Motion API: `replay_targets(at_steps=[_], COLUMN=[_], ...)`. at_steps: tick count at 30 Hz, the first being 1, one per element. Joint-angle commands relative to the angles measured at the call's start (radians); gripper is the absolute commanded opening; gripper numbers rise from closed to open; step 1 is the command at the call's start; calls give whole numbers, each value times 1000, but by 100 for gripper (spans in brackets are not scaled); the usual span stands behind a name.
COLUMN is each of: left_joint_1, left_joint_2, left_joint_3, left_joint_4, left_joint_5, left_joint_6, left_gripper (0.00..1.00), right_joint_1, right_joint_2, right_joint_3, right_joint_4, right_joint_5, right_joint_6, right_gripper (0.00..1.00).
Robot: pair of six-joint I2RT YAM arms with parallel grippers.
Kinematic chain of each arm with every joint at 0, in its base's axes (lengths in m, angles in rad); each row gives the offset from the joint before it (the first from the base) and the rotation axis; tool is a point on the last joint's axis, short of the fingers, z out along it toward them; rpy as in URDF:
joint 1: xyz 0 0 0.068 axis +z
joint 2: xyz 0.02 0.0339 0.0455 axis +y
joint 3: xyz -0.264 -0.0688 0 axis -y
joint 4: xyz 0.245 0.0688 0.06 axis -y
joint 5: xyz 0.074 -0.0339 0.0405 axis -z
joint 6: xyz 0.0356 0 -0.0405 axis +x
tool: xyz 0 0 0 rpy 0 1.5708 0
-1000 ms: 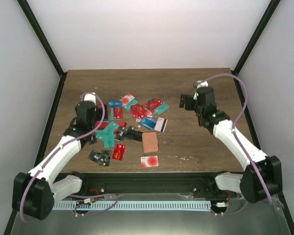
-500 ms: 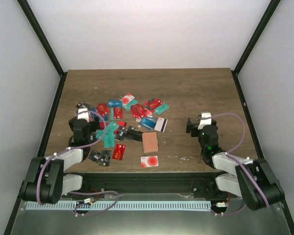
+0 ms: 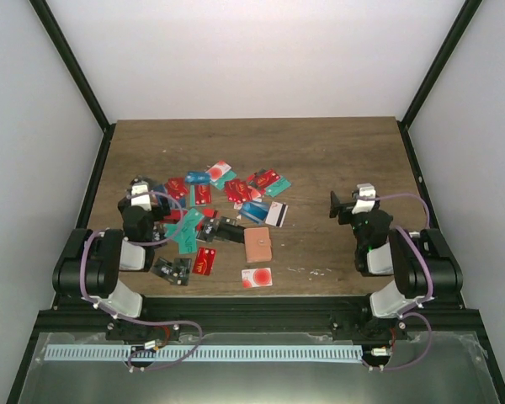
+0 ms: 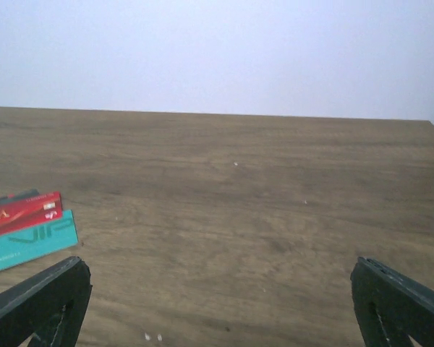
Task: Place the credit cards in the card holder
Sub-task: Reset both arms
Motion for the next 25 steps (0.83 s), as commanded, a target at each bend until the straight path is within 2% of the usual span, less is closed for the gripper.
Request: replay_targets(at_steps=[1,3,25], left_joint_1=[10,11,10], left_joint_2=[9,5,4], left_joint_3=[53,51,45], left_joint_4=[35,33,42], left_joint_5=[62,64,65], left_joint_6=[3,5,5], left_gripper=[100,100,100], right_joint_1=[-23,-23,-23], right_joint_2=[9,15,9], right_joint_3=[75,65,69], right_joint_4=[-13,27,4], right_joint_5=[-77,-74,-67], right_joint_6=[27,28,31], right_gripper=[100,100,100])
